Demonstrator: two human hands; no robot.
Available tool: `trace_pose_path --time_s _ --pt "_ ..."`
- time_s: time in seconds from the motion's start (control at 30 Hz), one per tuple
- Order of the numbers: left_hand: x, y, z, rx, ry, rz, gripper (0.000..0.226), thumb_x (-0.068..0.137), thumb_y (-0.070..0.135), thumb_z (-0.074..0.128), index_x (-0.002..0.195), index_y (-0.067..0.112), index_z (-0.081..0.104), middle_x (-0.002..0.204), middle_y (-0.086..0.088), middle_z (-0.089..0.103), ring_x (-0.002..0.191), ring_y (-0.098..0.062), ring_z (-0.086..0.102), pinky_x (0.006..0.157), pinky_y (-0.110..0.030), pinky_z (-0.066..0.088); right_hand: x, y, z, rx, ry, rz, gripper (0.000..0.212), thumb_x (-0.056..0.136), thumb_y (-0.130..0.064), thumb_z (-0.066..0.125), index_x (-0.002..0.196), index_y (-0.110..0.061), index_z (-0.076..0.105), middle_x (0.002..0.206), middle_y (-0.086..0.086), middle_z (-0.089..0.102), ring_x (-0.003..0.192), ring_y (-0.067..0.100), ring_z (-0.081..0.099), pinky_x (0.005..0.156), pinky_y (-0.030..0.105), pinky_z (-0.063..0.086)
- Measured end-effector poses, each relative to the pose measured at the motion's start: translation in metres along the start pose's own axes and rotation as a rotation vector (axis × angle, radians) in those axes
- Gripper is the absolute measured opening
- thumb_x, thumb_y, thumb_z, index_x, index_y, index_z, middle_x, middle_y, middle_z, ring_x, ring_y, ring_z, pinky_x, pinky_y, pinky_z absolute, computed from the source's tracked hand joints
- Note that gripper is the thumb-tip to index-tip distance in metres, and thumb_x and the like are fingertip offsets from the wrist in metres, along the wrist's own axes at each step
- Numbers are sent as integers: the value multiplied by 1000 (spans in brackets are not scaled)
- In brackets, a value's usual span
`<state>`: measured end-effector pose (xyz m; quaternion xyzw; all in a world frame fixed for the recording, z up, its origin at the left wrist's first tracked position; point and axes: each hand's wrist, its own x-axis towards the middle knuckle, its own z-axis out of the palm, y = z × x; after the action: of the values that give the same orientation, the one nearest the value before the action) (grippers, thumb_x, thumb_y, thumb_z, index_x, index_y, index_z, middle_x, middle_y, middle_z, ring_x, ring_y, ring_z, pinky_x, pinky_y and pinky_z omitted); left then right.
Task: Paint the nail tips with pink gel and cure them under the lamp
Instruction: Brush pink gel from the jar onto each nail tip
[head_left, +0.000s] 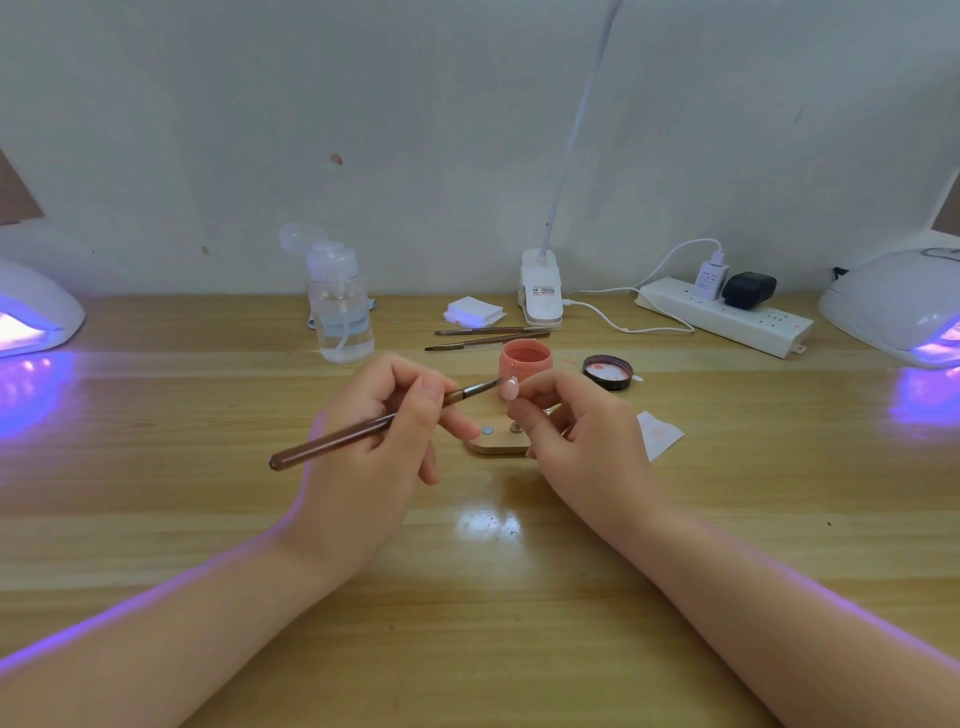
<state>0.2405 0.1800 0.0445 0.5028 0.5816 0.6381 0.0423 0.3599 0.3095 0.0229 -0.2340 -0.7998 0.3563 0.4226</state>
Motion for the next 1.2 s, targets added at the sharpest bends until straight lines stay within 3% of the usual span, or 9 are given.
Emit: trace_pose_path --time_s 0.33,0.5,0.67,0.87,1.0,1.2 --pt "1 1 0 -149 -12 -119 22 93 22 45 78 12 59 65 -6 71 37 -9 44 42 -17 39 0 -1 0 64 -19 -9 5 90 -26 66 86 -29 65 75 -6 66 63 29 58 64 51 50" --pt "4 -4 0 -141 64 -164 24 103 17 44 85 8 59 67 -5 72 36 -8 42 42 -17 40 0 -1 1 99 -17 -30 9 90 -27 66 84 -33 65 74 -4 66 62 29 59 63 52 50" --pt "5 -6 0 -102 99 -155 23 103 18 43 89 7 58 71 -2 73 37 -8 44 44 -17 41 0 0 1 133 -17 -35 5 90 -26 66 85 -25 66 72 -3 66 63 25 60 61 51 50" --pt "1 -4 2 -177 5 -194 26 102 10 43 80 8 58 64 -9 71 36 -11 45 43 -16 40 0 0 0 119 -23 -34 11 90 -22 67 84 -32 65 72 -9 66 64 22 60 64 52 50" --pt "2 -1 0 -244 46 -183 22 95 19 48 79 7 58 62 -10 69 37 -12 45 42 -16 38 1 0 1 108 -18 -33 12 90 -24 67 84 -33 64 74 -8 66 64 24 60 64 51 50" --pt "2 -4 1 -173 59 -158 24 103 13 43 85 9 59 71 -6 73 40 -12 47 44 -16 40 1 0 1 111 -15 -36 6 90 -25 67 85 -28 66 72 -5 66 63 21 60 64 51 50"
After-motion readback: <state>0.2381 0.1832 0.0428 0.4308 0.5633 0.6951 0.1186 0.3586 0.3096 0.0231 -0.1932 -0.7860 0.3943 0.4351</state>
